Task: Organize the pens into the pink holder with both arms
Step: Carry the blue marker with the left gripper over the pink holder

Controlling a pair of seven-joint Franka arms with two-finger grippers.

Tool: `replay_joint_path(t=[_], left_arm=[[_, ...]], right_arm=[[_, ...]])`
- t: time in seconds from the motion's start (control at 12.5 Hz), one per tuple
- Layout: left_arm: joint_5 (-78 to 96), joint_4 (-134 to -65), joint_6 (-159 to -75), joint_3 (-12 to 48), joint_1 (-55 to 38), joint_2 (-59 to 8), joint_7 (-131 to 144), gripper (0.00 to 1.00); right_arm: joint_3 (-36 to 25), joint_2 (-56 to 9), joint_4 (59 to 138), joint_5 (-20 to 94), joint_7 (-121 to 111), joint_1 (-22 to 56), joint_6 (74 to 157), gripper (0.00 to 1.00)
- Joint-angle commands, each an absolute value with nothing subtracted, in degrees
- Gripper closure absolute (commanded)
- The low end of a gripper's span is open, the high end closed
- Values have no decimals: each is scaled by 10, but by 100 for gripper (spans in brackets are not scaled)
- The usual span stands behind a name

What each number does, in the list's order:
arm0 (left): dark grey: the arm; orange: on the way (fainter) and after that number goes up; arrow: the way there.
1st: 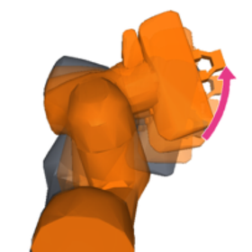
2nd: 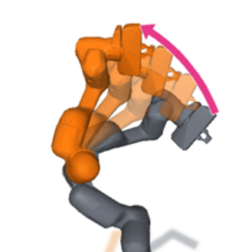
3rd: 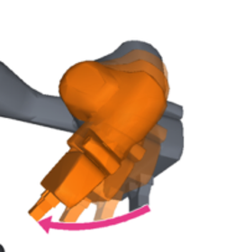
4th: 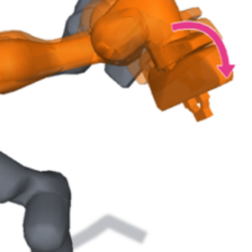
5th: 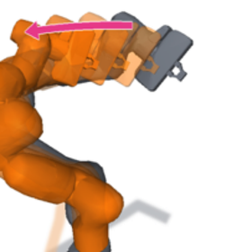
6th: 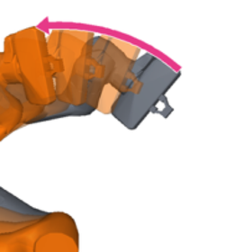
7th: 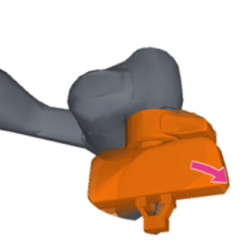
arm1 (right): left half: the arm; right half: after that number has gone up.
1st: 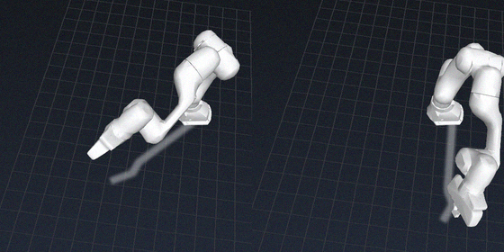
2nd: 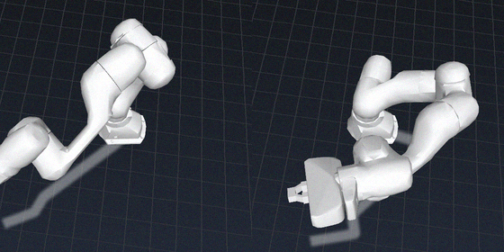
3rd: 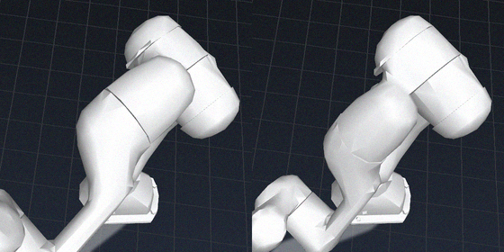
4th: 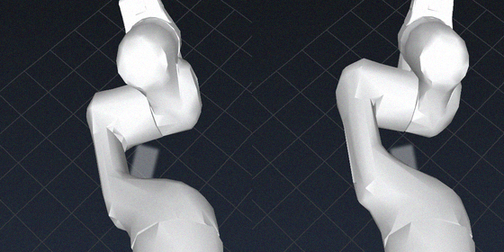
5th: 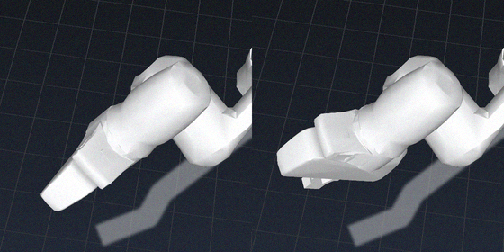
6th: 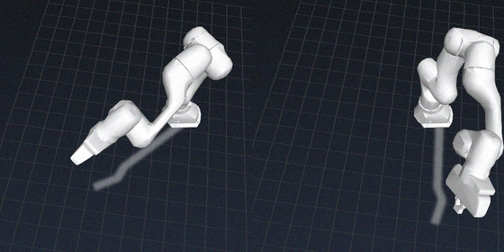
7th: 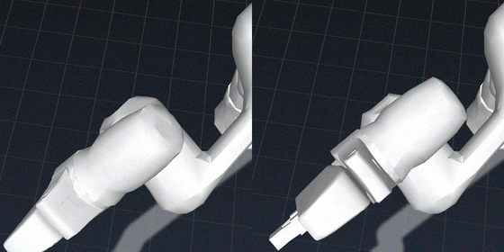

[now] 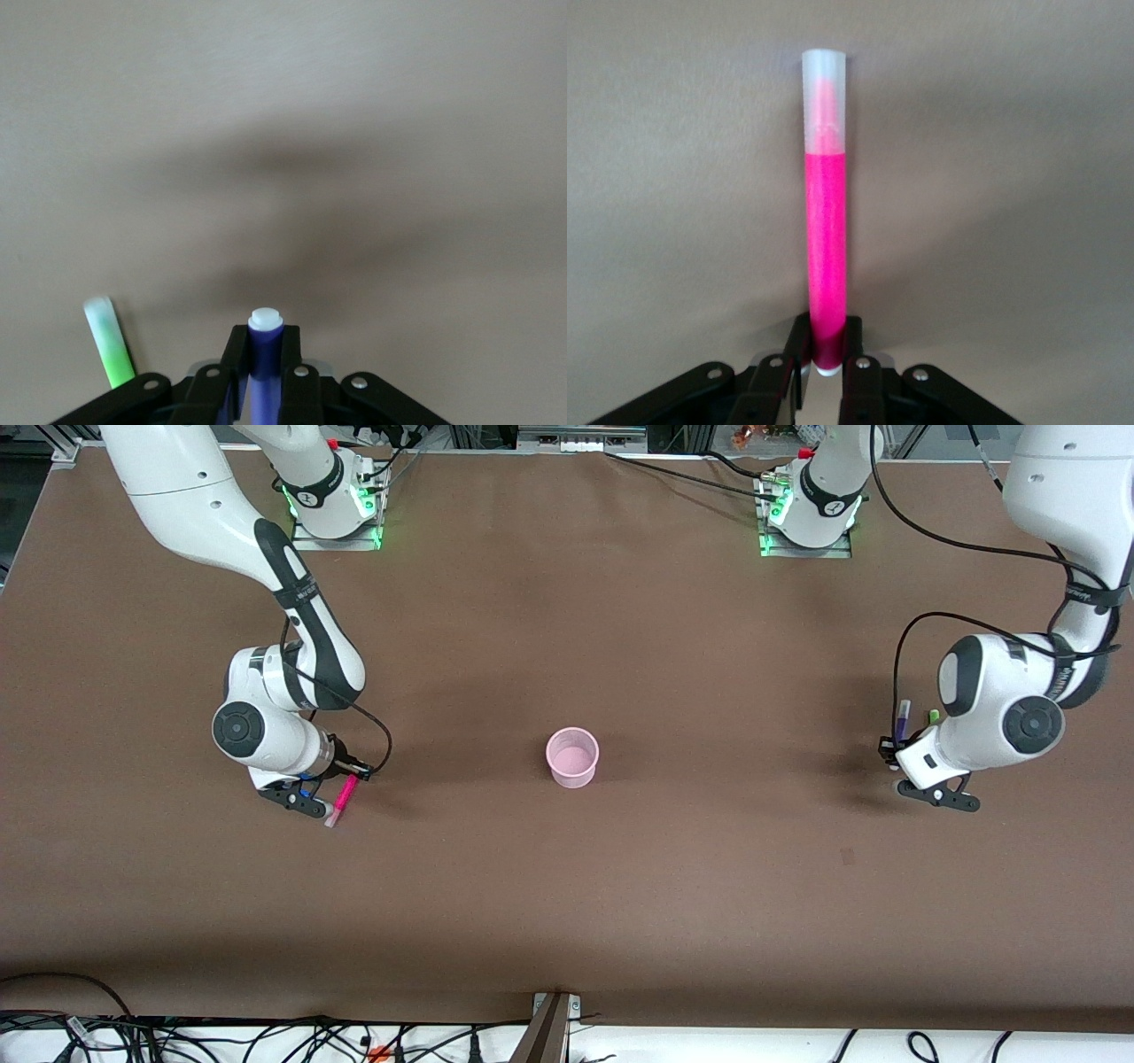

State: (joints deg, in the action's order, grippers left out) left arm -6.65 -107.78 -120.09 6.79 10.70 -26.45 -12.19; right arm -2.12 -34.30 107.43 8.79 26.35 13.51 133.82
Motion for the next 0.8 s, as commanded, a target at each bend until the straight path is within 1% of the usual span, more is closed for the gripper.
replay_joint_path(t=[0.0,0.08,0.16,0.32,0.48,0.72], left_arm=[[35,-964,-1045,77,101,-268,-115,100],[69,-941,-1028,79,101,-274,-119,100],[114,-930,-1024,95,102,-274,-128,100],[205,-909,-1031,133,101,-282,-187,100],[288,-881,-1052,157,101,-300,-242,100],[463,-868,-1094,163,100,-320,-401,100]], right_arm=[[-10,-328,1021,166,270,134,1207,100],[-11,-327,993,195,284,134,1146,100],[-11,-326,969,219,298,134,1096,100],[-14,-326,929,229,312,130,1028,100],[-25,-326,884,229,312,120,949,100],[-40,-325,808,229,309,93,802,100]])
